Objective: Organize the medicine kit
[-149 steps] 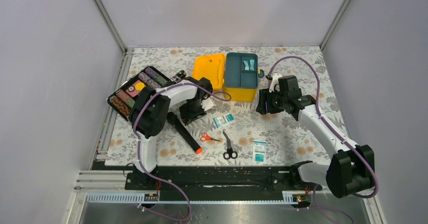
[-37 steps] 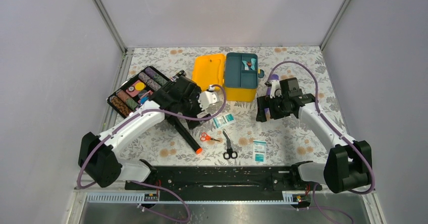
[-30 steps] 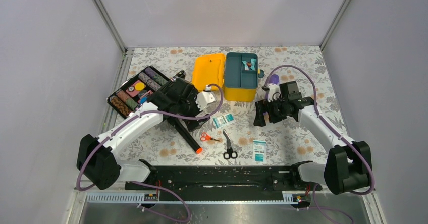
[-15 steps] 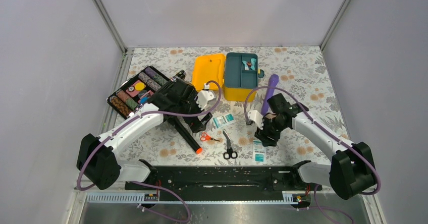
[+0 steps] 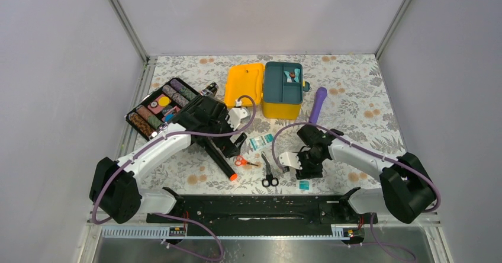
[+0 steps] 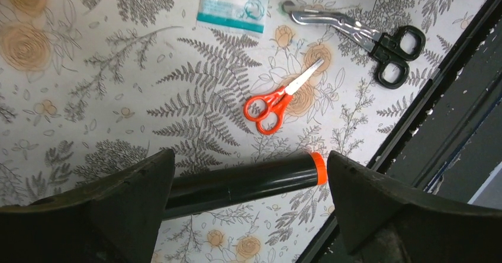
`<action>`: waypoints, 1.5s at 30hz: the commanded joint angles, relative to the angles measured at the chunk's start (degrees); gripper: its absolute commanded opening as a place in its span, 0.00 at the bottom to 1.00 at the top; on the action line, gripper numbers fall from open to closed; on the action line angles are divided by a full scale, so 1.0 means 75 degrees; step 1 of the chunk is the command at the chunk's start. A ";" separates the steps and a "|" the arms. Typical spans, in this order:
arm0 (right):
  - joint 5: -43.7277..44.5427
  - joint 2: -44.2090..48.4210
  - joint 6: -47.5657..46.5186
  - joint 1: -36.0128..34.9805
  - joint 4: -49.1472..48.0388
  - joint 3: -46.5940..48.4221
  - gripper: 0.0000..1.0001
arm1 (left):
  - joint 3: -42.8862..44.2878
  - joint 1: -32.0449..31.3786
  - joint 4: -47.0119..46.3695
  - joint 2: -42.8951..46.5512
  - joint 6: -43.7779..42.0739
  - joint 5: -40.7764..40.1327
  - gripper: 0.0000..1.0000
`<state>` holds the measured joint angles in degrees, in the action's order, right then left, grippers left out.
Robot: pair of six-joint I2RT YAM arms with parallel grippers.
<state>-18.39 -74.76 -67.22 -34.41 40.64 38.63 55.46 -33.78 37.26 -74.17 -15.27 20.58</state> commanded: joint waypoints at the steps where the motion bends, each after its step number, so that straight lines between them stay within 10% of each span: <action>1: 0.0307 -0.0338 -0.0583 -0.0284 -0.0322 -0.0079 0.58 | -0.0120 0.0062 -0.0379 0.0304 0.0181 0.0273 0.99; 13: 0.0646 -0.0555 -0.0826 -0.0579 -0.0912 -0.0395 0.00 | 0.0173 0.0836 -0.0901 0.0271 0.0842 0.1461 0.99; 23: 0.1189 0.0568 0.0868 -0.0572 -0.0621 0.0330 0.00 | 0.1334 0.0831 -0.0668 -0.0368 0.1190 0.2062 0.99; 28: 0.1509 0.0464 0.3612 -0.0448 -0.1132 0.0345 0.51 | 0.1631 0.0826 -0.0659 -0.0581 0.1355 0.1978 0.98; 33: 0.1272 0.0331 0.7343 0.0220 -0.1181 0.0882 0.60 | 0.1802 0.0825 -0.0206 -0.0405 0.1063 0.1499 0.98; 45: 0.1451 -0.0577 1.0686 0.1131 -0.1054 0.1049 0.49 | 0.2464 0.0672 0.0589 -0.0281 0.0893 0.0574 0.96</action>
<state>-6.96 -77.65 3.95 -26.96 31.51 47.03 70.85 -27.68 40.97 -78.61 -7.70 27.90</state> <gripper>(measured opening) 0.500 0.965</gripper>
